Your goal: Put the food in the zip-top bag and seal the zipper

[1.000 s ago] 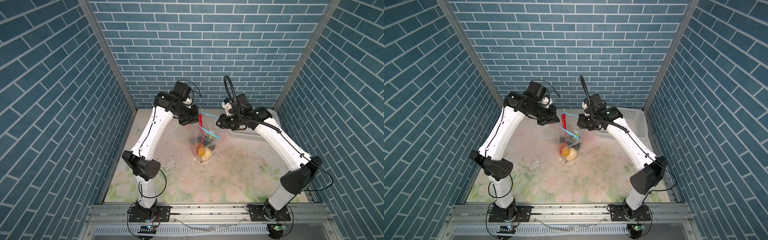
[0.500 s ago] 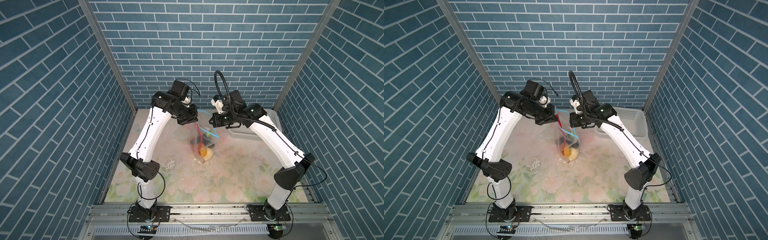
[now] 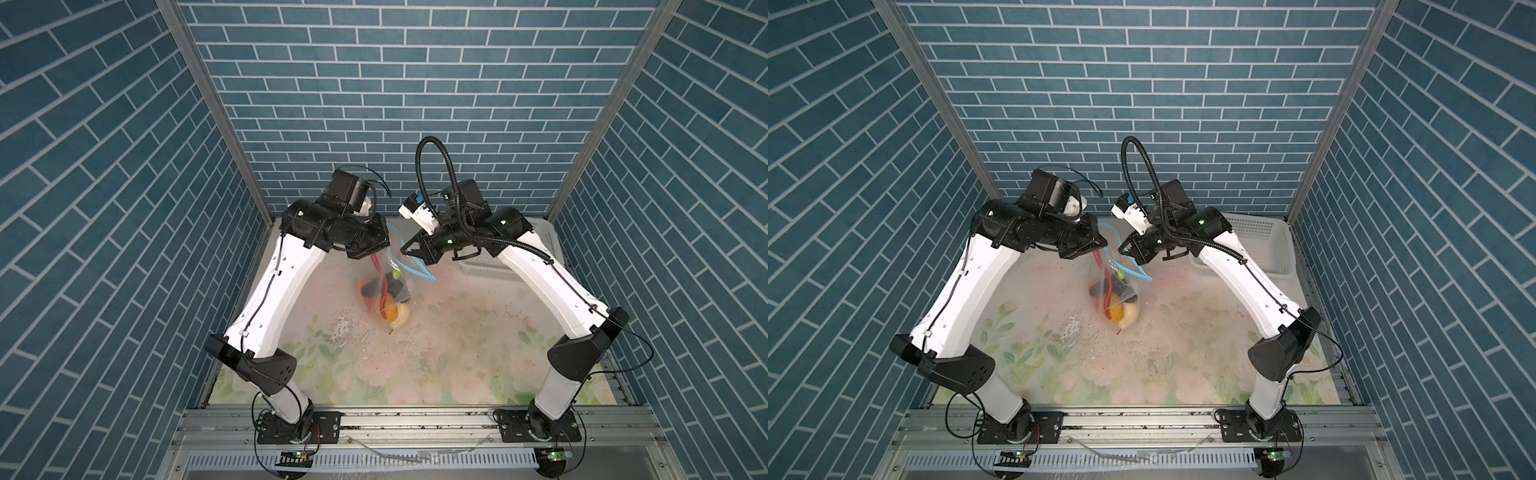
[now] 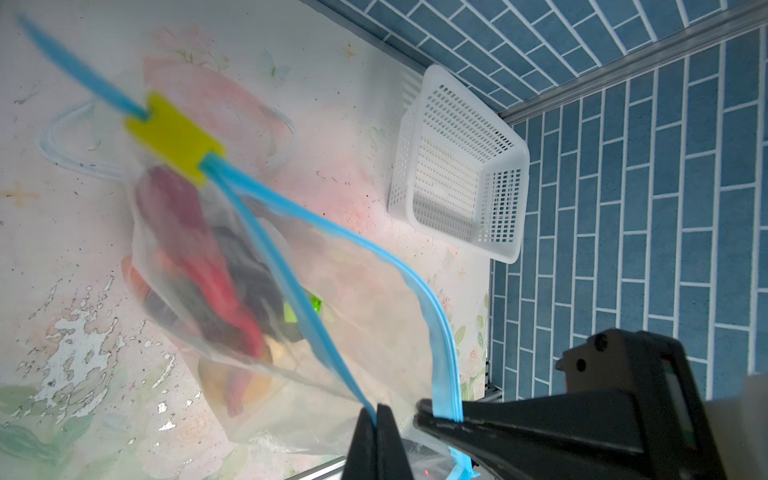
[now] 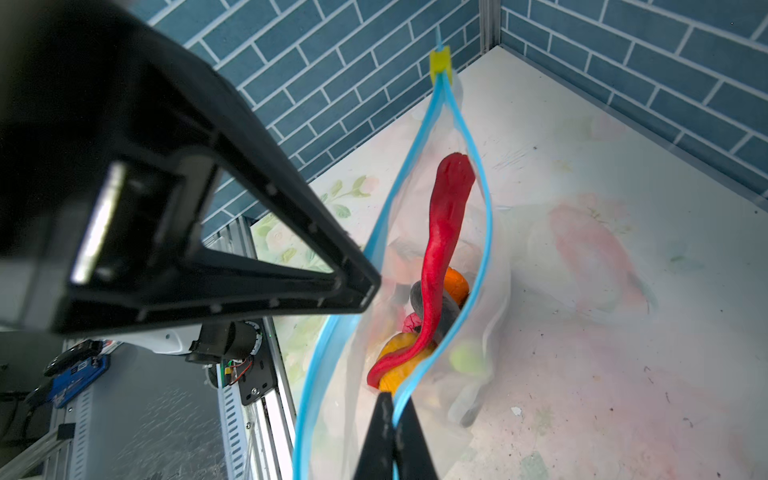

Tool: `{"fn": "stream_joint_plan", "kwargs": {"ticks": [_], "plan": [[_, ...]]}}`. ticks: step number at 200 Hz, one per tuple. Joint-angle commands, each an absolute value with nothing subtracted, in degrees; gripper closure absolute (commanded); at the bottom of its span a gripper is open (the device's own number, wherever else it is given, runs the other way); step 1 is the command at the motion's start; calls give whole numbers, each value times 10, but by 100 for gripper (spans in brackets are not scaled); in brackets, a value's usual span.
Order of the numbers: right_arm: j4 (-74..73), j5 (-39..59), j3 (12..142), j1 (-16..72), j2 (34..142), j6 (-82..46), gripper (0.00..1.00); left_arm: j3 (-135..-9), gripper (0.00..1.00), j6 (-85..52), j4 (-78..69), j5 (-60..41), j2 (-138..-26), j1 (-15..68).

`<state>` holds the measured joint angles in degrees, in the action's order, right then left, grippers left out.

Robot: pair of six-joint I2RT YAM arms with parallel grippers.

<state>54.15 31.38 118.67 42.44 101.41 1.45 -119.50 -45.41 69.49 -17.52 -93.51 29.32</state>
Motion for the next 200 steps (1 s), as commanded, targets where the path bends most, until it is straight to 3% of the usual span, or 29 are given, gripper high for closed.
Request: {"fn": "stream_joint_plan", "kwargs": {"ticks": [1,45,88,126,154,200], "plan": [[554,365,1214,424,1017,61,100,-1150,100,-478,628,-163,-910,302],[549,379,1189,423,1024,57,100,-1079,100,-490,584,-159,-891,303],[564,373,1188,423,1034,57,87,-1053,100,-492,558,-155,-889,301],[565,338,1180,423,1015,57,59,-1044,100,-493,548,-165,-892,302],[524,294,1135,422,958,69,48,-1034,100,-494,539,-165,-887,302],[204,208,801,424,739,114,12,-1031,100,-495,524,-176,-893,302]]}}
